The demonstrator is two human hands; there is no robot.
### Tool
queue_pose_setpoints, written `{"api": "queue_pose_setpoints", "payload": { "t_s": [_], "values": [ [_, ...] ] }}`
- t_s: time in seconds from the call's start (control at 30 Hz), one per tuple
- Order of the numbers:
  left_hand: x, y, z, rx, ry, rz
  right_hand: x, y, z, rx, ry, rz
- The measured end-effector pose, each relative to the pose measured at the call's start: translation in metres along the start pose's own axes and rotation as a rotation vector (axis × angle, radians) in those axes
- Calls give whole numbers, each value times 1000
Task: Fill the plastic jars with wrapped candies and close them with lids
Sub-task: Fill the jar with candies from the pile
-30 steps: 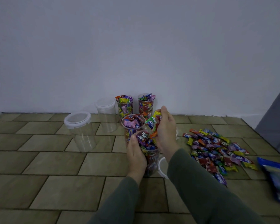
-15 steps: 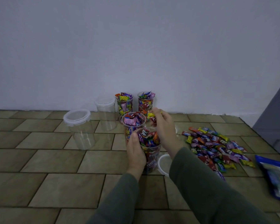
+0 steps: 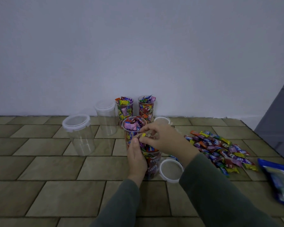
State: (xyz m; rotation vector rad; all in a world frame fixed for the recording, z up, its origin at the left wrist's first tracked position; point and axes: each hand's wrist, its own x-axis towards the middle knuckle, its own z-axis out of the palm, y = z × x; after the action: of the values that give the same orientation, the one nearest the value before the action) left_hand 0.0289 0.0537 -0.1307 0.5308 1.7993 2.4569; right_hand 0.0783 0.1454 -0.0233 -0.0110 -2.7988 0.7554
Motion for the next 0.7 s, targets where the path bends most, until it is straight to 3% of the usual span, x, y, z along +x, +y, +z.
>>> {"api": "queue_pose_setpoints", "payload": {
  "t_s": [0.27,0.5,0.7],
  "values": [
    [3,-2,-1,37,-28,16,2,-7,-1,-294,-220,46],
    [1,1,-2,29,-12,-47,1,-8,-18,-194,-147,154],
    [0,3,-1,6,-12,-54,5,-20,-5,-404,-239,38]
  ]
}}
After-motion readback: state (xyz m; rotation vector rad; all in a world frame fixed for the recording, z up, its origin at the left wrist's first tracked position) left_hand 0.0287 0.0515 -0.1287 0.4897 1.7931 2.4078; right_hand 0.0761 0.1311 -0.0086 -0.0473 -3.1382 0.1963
